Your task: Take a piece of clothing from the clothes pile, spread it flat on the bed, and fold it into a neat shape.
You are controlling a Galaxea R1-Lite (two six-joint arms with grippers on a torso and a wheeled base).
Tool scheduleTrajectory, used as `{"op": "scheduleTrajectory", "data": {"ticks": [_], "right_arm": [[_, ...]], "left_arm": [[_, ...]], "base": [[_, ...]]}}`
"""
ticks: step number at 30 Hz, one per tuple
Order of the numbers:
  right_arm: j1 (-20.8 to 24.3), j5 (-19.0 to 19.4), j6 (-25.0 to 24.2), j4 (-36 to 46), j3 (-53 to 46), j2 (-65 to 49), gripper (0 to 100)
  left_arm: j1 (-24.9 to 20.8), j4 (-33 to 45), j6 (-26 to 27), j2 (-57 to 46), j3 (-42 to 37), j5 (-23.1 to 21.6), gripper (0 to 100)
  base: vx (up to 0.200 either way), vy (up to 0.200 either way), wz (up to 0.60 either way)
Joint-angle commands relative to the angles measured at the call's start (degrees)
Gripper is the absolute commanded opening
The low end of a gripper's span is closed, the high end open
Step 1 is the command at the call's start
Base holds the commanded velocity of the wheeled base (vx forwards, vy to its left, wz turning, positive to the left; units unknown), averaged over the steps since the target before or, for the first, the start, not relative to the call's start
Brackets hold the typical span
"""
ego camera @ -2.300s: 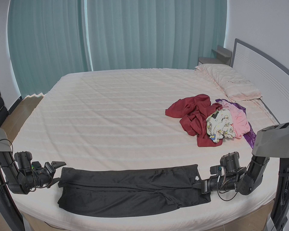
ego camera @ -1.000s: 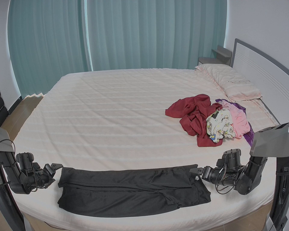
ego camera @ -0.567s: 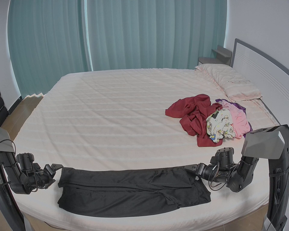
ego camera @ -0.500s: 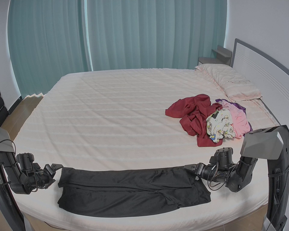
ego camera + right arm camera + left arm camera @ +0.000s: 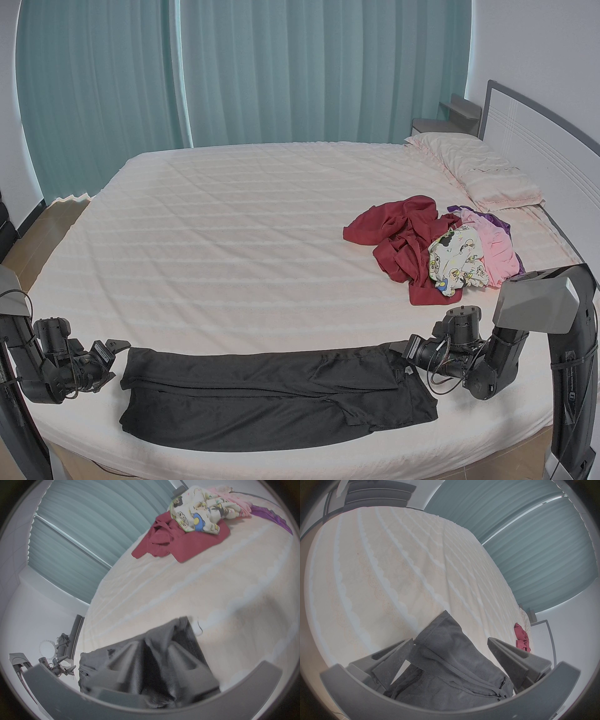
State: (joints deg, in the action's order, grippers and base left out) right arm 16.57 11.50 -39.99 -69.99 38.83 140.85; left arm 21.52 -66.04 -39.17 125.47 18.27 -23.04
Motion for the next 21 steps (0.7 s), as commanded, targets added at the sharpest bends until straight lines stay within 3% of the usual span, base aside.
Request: {"op": "scheduleTrajectory", "data": {"ticks": [1, 21], "right_arm": [[-0.1, -0.5, 0.1, -2.0, -0.2, 2.0, 0], [-1.8, -0.9, -1.5, -9.5, 0.4, 3.9, 0]], "left_arm": [[0.2, 0.0, 0.0, -0.2, 0.0, 0.0, 100], [0.1, -0.1, 0.1, 0.1, 0.1, 0.0, 100]], "base": [[0.0, 0.0, 0.0], [0.0, 0.0, 0.0]]}}
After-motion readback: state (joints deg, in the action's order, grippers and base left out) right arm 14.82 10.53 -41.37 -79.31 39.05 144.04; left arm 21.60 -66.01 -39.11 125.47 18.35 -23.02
